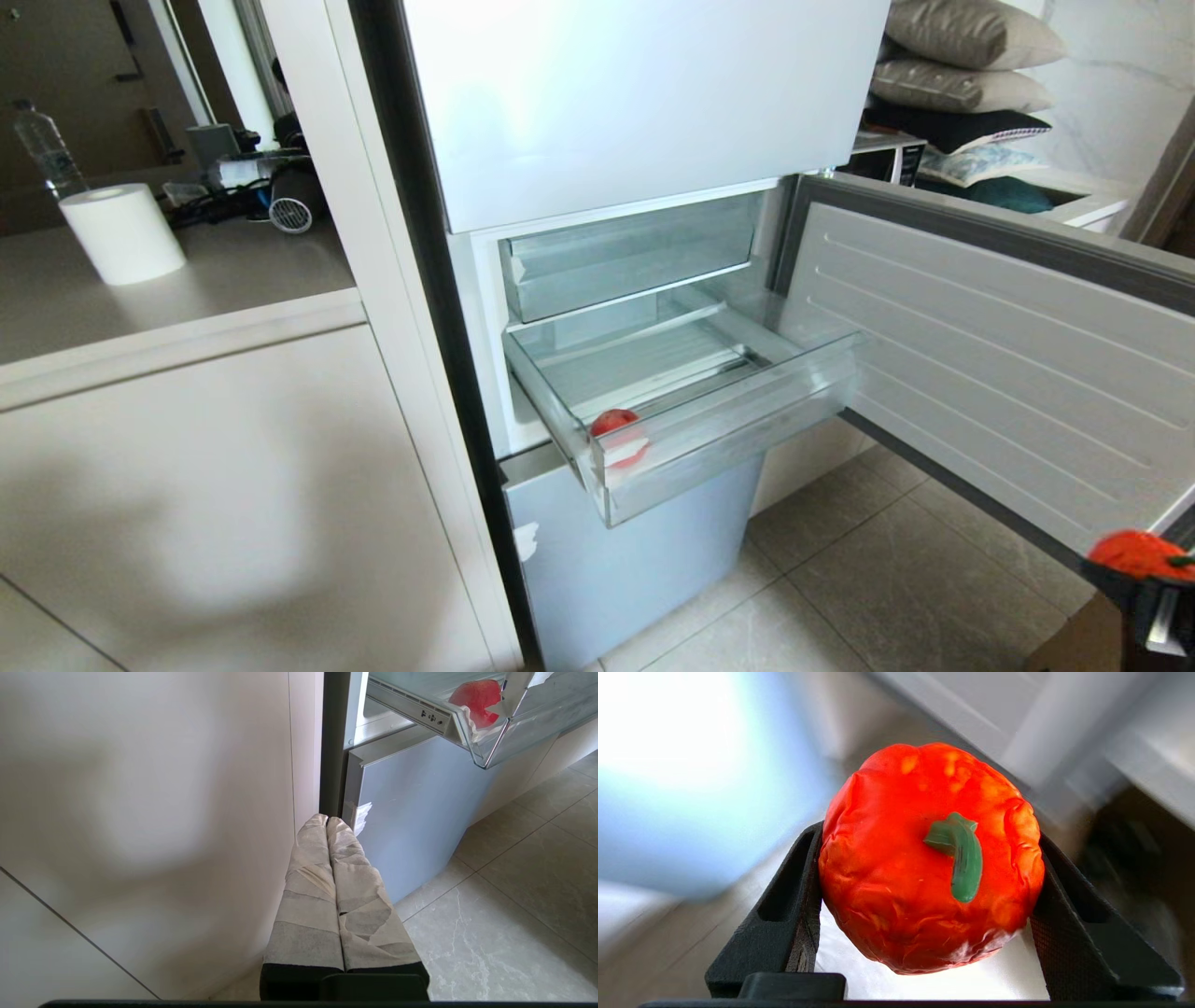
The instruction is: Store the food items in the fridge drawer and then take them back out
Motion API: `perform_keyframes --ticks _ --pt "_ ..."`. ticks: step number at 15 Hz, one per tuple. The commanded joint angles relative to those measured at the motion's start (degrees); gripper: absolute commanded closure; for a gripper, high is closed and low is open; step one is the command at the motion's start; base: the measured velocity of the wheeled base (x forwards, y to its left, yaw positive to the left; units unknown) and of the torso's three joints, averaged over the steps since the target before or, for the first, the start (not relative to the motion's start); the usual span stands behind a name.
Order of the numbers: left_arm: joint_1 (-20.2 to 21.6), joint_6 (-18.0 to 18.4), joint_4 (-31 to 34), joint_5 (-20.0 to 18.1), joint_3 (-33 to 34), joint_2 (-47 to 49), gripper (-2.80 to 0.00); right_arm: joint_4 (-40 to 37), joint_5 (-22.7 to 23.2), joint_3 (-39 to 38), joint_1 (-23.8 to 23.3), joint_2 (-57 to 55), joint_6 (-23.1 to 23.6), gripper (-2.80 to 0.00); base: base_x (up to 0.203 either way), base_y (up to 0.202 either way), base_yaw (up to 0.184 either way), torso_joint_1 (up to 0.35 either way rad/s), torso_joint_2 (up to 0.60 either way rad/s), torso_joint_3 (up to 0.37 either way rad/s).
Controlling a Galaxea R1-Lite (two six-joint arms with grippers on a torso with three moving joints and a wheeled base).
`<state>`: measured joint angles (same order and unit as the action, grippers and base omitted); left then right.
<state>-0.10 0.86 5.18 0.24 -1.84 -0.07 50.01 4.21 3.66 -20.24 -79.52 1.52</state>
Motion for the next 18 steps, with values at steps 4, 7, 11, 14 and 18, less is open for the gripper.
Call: perform_keyframes --ticks 4,7,11,14,18 --pt "0.01 0.02 0.0 0.02 0.0 0.07 0.0 -5.33 -2.93 20.56 17.29 -4.61 -1.04 0.0 0.0 0.0 0.0 0.0 0.0 0.0" --pt "0.01 0.02 0.01 0.02 0.0 0.07 0.0 -16.87 -3.09 38.02 20.86 -9.97 -2.25 0.0 0.0 0.0 0.0 0.0 0.0 0.0" --pt "0.01 0.02 0.0 0.02 0.0 0.07 0.0 -25.1 -3.07 58.71 25.42 -26.36 -2.99 0.0 0.0 0.0 0.0 0.0 0.0 0.0" --pt "0.01 0.02 0.0 0.02 0.0 0.07 0.0 -26.52 0.25 72.41 27.3 -37.36 -1.61 0.0 0.0 0.0 0.0 0.0 0.0 0.0" --pt "0.01 0.02 0.01 0.02 0.0 0.07 0.0 -27.4 3.61 85.21 31.41 -46.11 -0.81 0.0 0.0 0.0 0.0 0.0 0.0 0.0"
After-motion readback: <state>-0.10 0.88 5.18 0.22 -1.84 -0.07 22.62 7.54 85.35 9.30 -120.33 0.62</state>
